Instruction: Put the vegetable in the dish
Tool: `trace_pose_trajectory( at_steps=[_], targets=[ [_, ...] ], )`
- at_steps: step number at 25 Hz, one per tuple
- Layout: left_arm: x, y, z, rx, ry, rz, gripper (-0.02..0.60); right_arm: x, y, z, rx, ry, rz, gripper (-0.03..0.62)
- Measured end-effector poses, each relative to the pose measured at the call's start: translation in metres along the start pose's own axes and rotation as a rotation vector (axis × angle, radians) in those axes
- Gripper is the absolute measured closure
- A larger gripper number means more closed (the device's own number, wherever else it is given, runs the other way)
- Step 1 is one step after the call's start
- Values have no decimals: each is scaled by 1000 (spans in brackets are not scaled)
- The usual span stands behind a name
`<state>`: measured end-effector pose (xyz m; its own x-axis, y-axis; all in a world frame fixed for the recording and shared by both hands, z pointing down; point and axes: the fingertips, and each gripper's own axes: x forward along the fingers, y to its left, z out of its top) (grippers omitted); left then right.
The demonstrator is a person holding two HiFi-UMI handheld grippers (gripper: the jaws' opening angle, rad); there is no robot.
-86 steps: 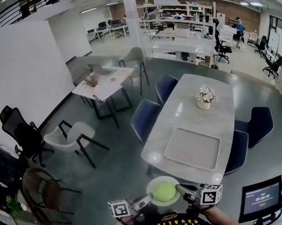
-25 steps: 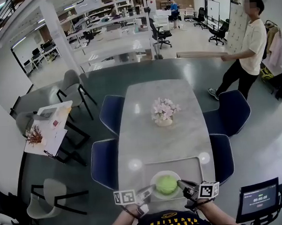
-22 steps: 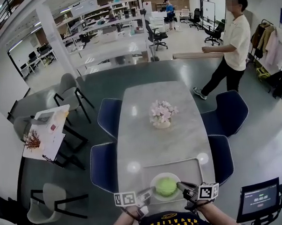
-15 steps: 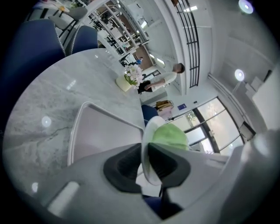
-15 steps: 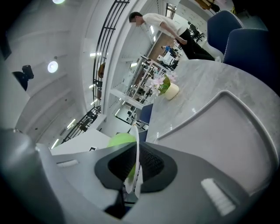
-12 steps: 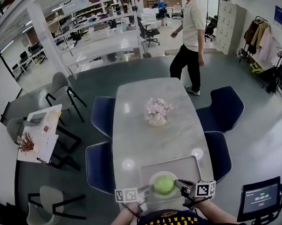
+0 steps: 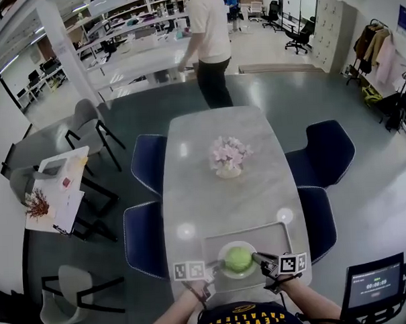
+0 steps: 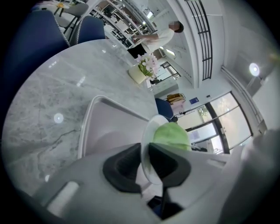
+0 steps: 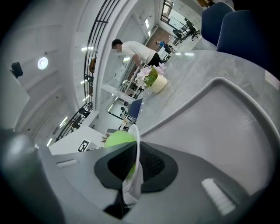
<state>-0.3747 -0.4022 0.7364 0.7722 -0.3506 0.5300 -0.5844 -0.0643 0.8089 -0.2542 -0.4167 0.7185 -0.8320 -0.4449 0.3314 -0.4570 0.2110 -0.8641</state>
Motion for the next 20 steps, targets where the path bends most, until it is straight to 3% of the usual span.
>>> trace_pose_trajectory(
  at_steps=[5,20],
  targets=[
    [7,14,-4,-27,23,39,522,7,-13,-6,17,22,-33,566],
    [17,33,-16,1,88,126,517,13,-39,-20,53,87,-114,559]
  ],
)
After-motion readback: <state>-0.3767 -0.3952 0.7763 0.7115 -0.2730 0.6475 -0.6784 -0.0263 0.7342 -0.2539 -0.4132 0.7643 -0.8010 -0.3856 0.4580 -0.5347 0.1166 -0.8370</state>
